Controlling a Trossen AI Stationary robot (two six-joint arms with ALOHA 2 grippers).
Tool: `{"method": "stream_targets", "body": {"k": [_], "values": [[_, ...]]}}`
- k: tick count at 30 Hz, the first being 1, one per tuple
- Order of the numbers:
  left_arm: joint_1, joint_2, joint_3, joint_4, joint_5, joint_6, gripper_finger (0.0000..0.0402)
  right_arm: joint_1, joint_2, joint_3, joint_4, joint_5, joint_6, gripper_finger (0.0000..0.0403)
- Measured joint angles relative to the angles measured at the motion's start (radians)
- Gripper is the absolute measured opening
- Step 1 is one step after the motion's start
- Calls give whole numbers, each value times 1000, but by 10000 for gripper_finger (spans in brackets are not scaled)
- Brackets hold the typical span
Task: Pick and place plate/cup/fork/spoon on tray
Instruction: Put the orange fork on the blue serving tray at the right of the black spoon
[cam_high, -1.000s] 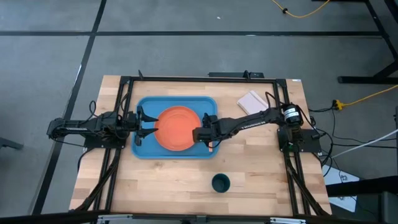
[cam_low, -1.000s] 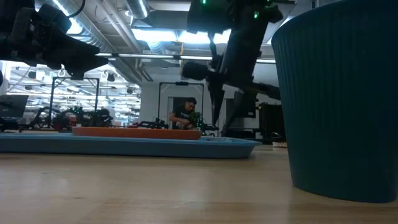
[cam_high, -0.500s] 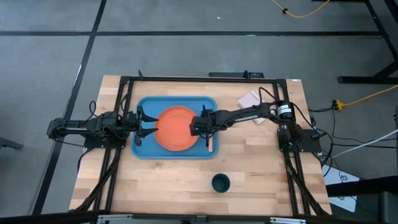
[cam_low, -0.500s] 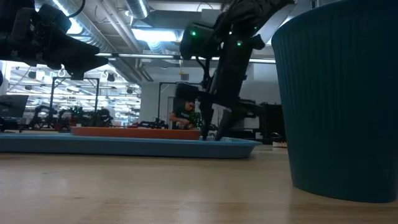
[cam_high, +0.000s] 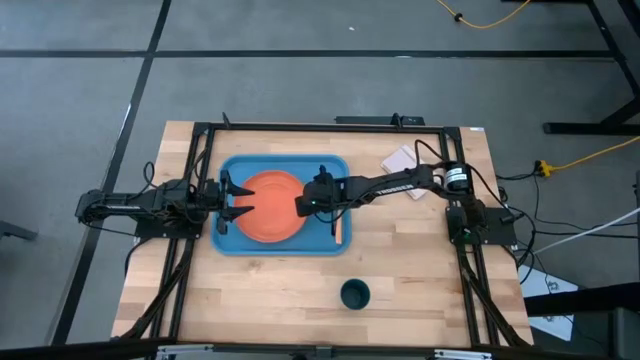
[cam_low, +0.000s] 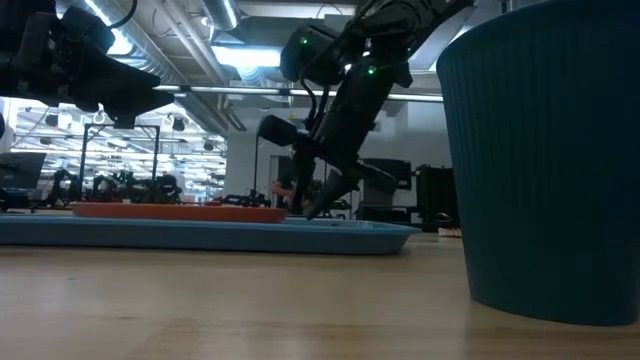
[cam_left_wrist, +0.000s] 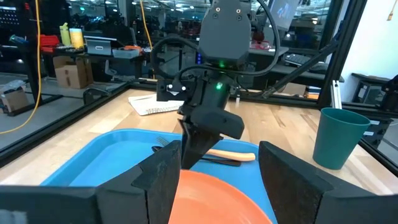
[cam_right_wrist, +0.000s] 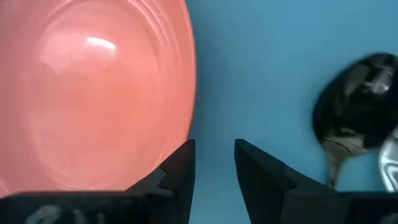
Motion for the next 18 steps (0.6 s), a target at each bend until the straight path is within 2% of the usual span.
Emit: {"method": "stream_targets", "body": {"k": [4,7,13,18], "values": [[0,0,0,0,0,0,208,0,-3,0,-11,1,-26,117],[0,0,0,0,0,0,208,7,-16,12,-93,13,-2,117],[0,0,0,0,0,0,208,47,-24,90,-363,101,98,117],[0,0,0,0,0,0,208,62,-24,99,-415,120,100,105]]}}
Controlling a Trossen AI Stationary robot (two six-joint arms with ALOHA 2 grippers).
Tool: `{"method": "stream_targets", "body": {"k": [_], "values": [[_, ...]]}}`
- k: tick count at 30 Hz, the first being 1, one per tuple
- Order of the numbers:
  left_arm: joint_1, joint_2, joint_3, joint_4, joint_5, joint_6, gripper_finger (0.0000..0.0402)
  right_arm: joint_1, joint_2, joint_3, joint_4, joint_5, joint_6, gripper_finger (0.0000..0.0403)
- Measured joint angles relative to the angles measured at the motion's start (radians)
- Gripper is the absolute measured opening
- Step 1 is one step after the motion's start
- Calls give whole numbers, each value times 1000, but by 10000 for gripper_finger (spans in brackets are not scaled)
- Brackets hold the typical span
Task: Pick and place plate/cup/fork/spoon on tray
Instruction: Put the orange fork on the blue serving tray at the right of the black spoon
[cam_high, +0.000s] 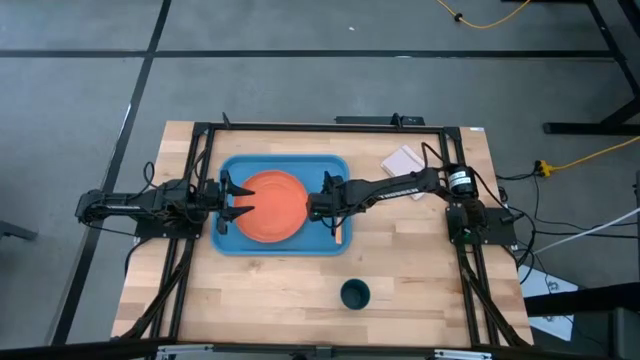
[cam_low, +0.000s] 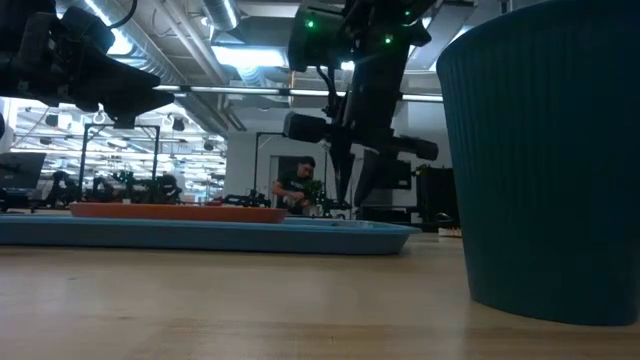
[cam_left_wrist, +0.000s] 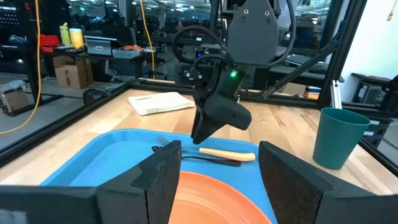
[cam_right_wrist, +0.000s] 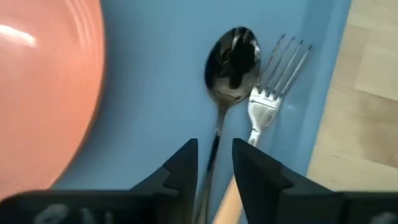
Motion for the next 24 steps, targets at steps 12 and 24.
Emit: {"method": "stream_targets", "body": {"k": [12,24], "values": [[0,0,0,0,0,0,208,0,6,-1,-6,5,-84,11],[0,0,0,0,0,0,208,24,15,-1,-31,57,-115,10]]}}
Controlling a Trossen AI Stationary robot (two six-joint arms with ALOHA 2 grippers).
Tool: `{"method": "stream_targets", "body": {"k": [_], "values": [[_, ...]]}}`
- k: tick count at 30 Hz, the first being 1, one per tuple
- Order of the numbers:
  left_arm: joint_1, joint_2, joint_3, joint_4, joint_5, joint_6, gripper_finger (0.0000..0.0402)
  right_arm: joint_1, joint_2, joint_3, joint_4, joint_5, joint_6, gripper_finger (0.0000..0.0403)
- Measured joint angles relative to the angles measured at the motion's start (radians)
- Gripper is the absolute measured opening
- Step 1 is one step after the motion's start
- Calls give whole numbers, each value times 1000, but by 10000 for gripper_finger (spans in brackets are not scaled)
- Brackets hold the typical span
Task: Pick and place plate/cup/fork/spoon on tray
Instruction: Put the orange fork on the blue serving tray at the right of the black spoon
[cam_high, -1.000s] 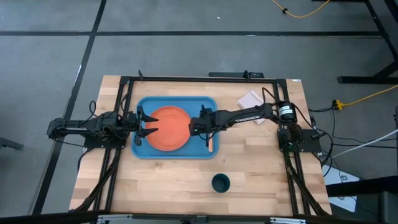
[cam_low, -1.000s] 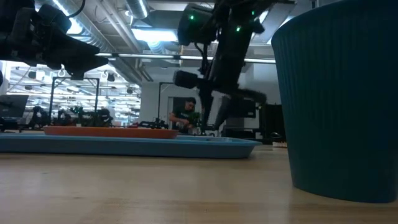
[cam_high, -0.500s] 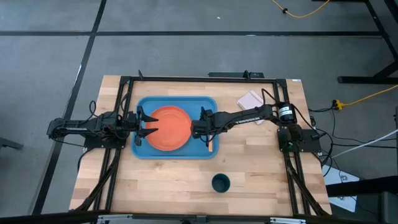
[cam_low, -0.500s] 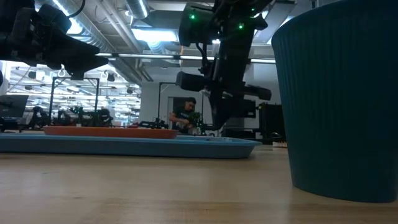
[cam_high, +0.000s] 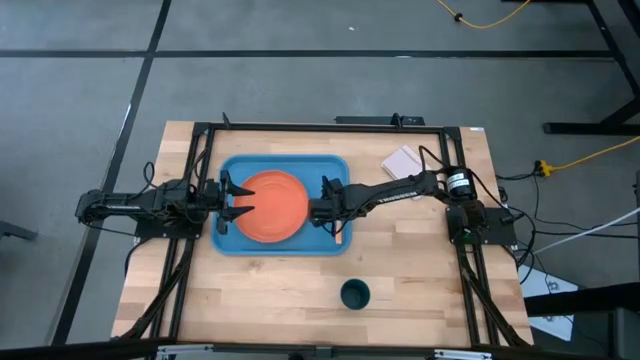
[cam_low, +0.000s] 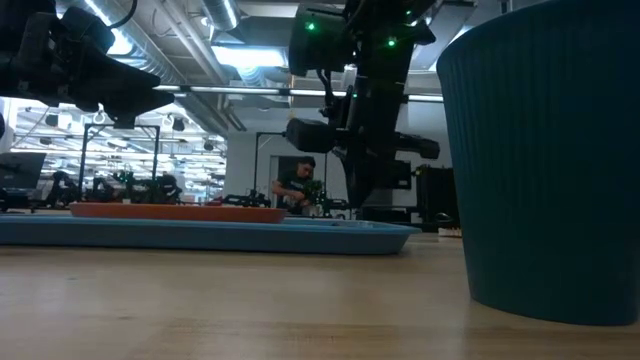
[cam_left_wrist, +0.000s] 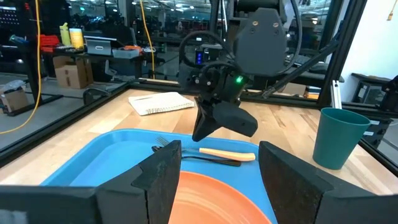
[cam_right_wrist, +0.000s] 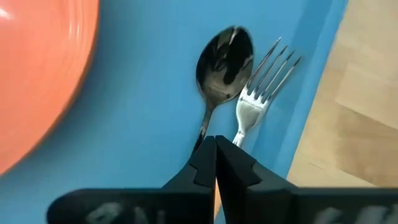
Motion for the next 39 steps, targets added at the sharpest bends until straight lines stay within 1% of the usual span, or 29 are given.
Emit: {"method": "stream_targets", "body": {"k": [2,7,27,32,37,39], "values": [[0,0,0,0,0,0,208,4,0,0,-1,24,29,8],[0,0,0,0,0,0,208,2,2,0,-3,20,56,7],[0,0,0,0,0,0,208,-2,4,0,-17,16,62,11],[0,0,0,0,0,0,208,0,4,-1,75,16,37,11],[0,0,0,0,0,0,208,7,34,-2,44,37,39,11],[0,0,0,0,0,0,208,6,43,-2,64,32,40,11]]}}
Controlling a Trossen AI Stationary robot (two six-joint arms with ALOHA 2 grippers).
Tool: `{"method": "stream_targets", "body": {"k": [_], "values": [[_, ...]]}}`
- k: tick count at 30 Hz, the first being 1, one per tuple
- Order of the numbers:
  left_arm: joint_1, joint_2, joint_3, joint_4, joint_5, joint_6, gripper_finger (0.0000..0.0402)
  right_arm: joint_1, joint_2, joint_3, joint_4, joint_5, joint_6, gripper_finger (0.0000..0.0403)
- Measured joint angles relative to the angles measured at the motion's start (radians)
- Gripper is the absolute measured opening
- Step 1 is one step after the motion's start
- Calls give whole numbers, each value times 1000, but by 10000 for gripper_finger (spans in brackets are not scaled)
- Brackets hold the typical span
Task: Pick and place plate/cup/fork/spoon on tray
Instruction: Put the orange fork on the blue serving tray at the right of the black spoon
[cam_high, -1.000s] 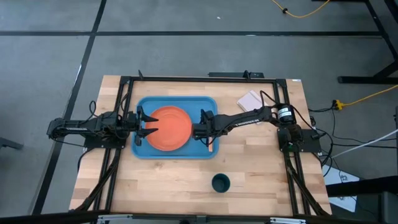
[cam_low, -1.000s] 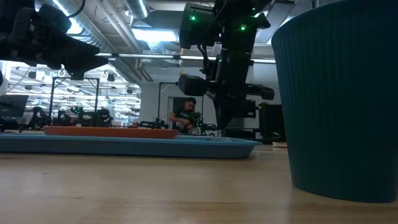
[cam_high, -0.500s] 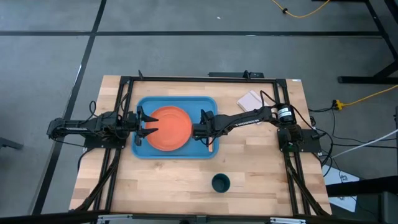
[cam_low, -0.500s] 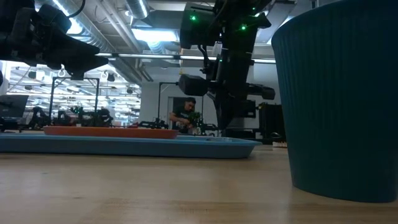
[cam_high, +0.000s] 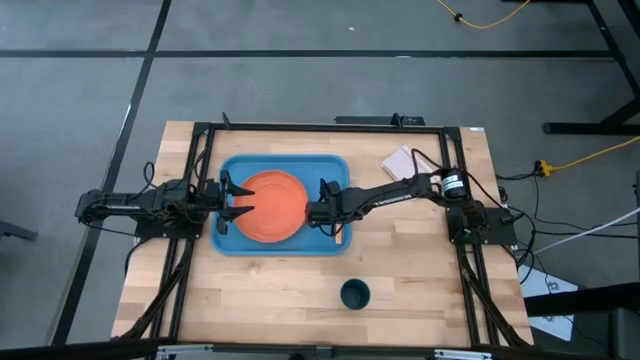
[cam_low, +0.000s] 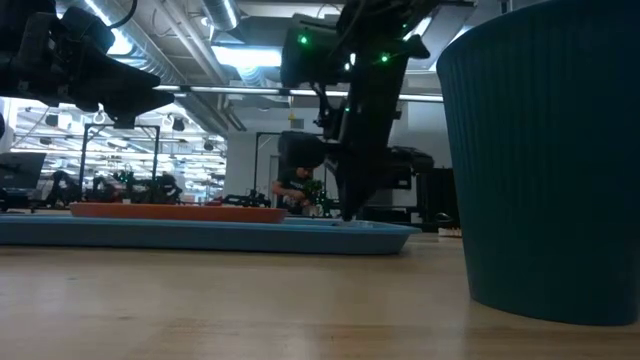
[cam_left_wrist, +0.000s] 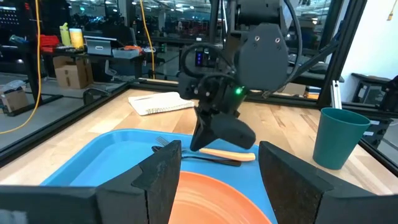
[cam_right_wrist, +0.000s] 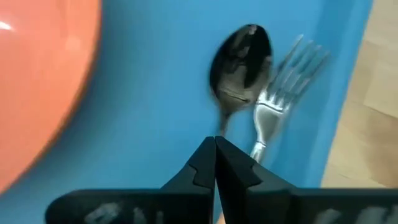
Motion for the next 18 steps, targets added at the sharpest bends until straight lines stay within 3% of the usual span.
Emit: {"method": "stream_targets", "body": {"k": [18], "values": [[0,0,0,0,0,0,208,2,16,1,-37,-9,27,11]]}}
